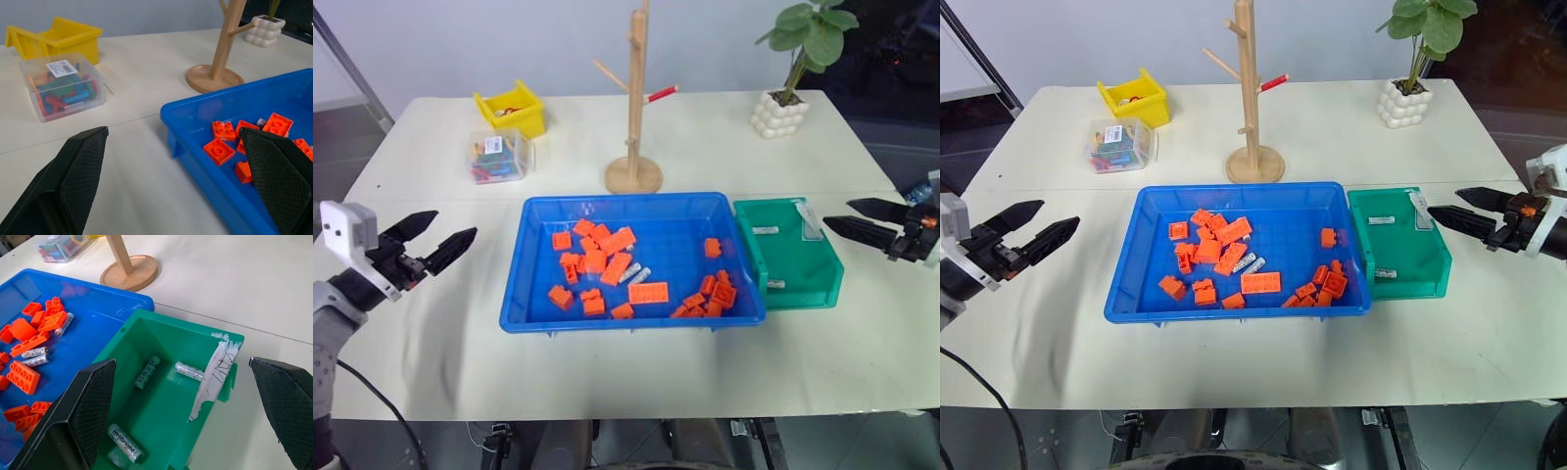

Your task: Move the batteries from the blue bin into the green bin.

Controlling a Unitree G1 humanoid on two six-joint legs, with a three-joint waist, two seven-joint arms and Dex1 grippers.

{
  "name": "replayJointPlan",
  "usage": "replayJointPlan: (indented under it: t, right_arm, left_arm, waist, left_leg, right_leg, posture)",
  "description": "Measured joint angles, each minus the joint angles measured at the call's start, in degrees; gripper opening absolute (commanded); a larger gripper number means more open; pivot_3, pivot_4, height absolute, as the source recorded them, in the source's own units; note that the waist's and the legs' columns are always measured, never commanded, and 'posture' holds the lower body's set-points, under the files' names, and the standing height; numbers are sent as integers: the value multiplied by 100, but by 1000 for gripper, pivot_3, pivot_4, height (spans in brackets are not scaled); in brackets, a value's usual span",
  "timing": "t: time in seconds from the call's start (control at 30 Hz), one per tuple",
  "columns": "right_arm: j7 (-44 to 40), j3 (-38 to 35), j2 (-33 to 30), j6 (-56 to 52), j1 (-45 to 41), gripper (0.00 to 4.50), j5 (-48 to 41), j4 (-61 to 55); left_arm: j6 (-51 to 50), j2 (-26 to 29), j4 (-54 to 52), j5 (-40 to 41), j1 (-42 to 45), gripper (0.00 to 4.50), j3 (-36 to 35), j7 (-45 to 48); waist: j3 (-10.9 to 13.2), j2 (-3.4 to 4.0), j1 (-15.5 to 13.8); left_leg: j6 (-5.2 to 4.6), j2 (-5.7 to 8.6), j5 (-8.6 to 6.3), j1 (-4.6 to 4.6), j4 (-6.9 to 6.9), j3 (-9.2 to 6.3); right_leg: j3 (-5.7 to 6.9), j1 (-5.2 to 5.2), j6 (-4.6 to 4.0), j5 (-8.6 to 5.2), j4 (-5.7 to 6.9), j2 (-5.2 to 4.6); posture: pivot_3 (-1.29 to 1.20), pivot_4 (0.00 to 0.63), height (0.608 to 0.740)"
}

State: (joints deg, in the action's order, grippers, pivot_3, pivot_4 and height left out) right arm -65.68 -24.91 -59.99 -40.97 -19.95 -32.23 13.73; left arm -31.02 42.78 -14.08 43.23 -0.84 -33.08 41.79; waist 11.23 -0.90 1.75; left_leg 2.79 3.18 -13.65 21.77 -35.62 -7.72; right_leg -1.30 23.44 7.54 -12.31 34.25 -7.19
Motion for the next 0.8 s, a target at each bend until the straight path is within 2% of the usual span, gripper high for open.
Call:
replayJointPlan:
  t: [0.8]
  right_arm:
    - [20, 26, -2, 15, -54, 4465, 3, 11]
  left_arm:
    - [-122, 104, 0, 122, 122, 4500, 3, 92]
  waist:
    - [0, 0, -91]
  left_leg:
    - [0, 0, 0, 4, -1, 1]
  right_leg:
    - [0, 3, 0, 0, -1, 0]
  posture:
    - [0, 150, 740]
